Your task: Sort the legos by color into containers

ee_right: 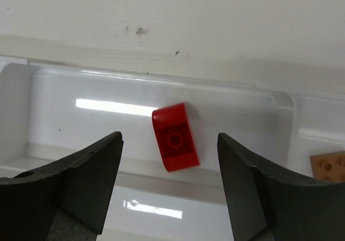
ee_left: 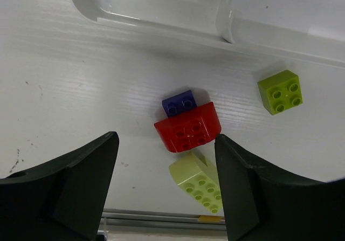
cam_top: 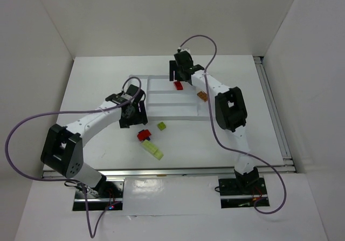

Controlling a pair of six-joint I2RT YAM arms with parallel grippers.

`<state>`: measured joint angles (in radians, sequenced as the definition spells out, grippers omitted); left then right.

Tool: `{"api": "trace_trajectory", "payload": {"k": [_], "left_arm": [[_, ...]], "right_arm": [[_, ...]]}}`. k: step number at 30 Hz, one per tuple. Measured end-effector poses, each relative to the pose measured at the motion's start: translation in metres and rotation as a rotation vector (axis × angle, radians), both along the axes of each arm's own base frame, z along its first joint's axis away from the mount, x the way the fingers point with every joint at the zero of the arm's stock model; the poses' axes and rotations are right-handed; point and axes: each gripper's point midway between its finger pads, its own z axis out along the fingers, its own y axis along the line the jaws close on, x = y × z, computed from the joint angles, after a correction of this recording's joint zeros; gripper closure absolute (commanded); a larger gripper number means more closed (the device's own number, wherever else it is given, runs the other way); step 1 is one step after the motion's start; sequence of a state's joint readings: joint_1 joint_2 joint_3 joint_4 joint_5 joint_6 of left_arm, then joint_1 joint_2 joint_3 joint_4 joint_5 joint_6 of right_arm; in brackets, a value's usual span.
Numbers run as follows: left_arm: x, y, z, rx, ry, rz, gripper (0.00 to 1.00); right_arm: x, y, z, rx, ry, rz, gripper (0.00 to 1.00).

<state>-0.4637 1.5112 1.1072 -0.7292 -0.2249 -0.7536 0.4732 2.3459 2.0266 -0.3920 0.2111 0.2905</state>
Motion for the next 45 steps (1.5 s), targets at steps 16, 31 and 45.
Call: {"api": "trace_trajectory", "payload": {"k": [16, 31, 45], "left_arm": [[-0.016, -0.021, -0.037, -0.016, 0.041, -0.169, 0.02], [-0.022, -0.015, -0.071, 0.141, 0.145, -0.260, 0.13], [-0.011, -0.013, -0.069, 0.166, 0.113, -0.185, 0.22]], "right_arm": [[-0.112, -0.057, 0.128, 0.074, -0.151, -0.040, 0.23], [-0.132, -0.052, 0.104, 0.049, -0.088, -0.010, 0.23], [-0.133, -0.049, 0.104, 0.051, -0.086, -0.002, 0.21]]}}
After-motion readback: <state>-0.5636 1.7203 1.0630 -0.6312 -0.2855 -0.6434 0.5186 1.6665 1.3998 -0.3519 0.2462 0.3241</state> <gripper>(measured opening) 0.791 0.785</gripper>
